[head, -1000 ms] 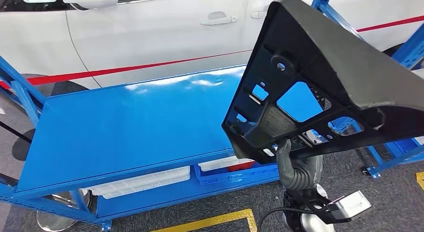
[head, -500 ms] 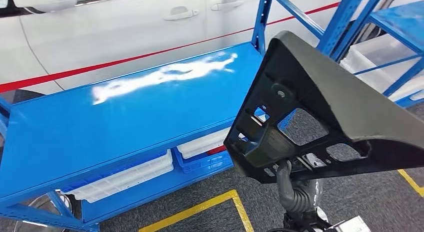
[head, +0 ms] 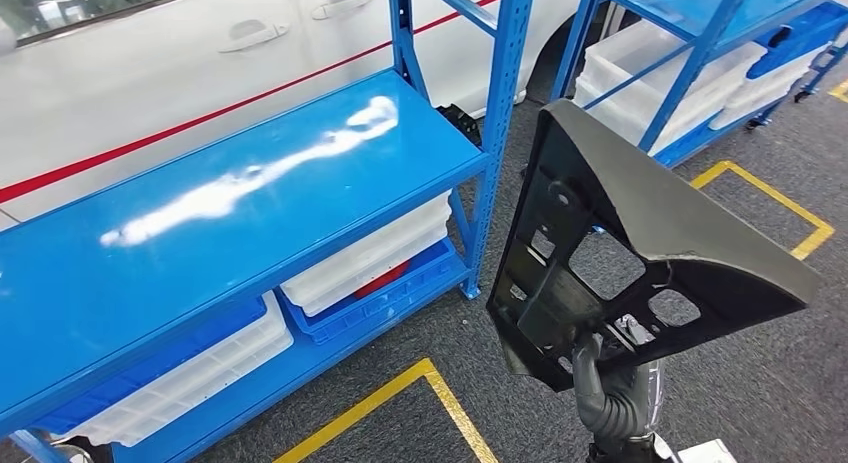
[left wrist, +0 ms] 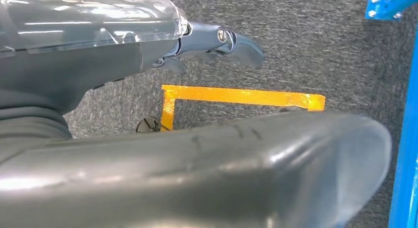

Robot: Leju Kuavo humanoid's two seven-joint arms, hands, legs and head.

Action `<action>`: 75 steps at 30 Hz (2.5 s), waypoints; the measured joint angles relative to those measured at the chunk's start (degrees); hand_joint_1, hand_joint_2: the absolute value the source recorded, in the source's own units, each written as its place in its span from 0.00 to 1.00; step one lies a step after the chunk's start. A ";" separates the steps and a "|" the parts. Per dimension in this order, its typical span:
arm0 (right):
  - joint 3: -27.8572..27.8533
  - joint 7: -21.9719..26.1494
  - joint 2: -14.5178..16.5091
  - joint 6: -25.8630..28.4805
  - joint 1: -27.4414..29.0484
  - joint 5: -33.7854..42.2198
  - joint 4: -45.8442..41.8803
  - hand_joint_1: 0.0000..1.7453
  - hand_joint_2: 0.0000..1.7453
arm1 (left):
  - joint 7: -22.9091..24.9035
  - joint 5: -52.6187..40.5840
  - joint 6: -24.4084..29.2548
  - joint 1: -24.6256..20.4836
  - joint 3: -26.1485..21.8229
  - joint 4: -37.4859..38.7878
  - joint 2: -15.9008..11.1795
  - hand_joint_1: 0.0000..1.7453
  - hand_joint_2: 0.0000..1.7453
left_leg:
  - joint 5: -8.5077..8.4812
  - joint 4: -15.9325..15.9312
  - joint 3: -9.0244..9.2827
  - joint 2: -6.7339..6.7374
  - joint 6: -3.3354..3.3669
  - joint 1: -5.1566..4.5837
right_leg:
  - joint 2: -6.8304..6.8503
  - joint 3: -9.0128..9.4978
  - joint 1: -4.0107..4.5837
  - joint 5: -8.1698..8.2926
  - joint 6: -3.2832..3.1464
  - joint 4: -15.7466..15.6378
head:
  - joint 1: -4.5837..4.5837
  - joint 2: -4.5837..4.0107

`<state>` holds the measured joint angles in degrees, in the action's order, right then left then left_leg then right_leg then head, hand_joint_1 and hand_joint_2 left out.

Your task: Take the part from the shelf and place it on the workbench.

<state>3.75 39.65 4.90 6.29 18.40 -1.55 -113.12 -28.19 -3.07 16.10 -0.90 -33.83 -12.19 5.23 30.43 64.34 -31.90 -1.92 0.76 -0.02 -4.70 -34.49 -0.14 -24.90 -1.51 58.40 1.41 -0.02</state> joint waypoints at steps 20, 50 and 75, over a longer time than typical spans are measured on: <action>-1.50 -0.01 1.33 1.79 0.95 -4.01 2.80 1.00 1.00 | 11.20 -2.58 5.45 -0.59 -2.85 -0.05 -0.05 0.00 0.00 | -1.76 -6.88 3.09 9.26 -1.81 0.37 | 7.20 1.22 -1.31 -2.43 1.99 1.47 | -0.05 0.00; 1.22 0.04 -1.43 9.96 -2.45 -5.34 6.83 1.00 1.00 | 9.82 -1.91 6.67 -0.43 -5.69 -0.05 2.28 0.00 0.00 | -1.81 -7.10 2.94 8.76 -0.86 -0.18 | 7.59 1.27 -0.22 -2.27 1.42 0.93 | -0.12 0.00; 11.66 0.01 -0.92 7.87 -6.53 -7.06 11.06 1.00 1.00 | 8.92 0.11 9.92 -0.53 -9.26 -0.05 1.86 0.00 0.00 | -3.69 -8.43 2.25 5.94 0.69 -0.14 | 4.90 -5.30 -0.99 -5.54 2.84 12.70 | -0.14 0.00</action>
<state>15.42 39.66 3.98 14.16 11.87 -8.61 -102.06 -19.28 -2.96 26.02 -1.43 -43.10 -12.24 7.09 26.75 55.91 -29.65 4.02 1.45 -0.15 0.20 -39.79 -1.12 -30.45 1.33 71.10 1.27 -0.02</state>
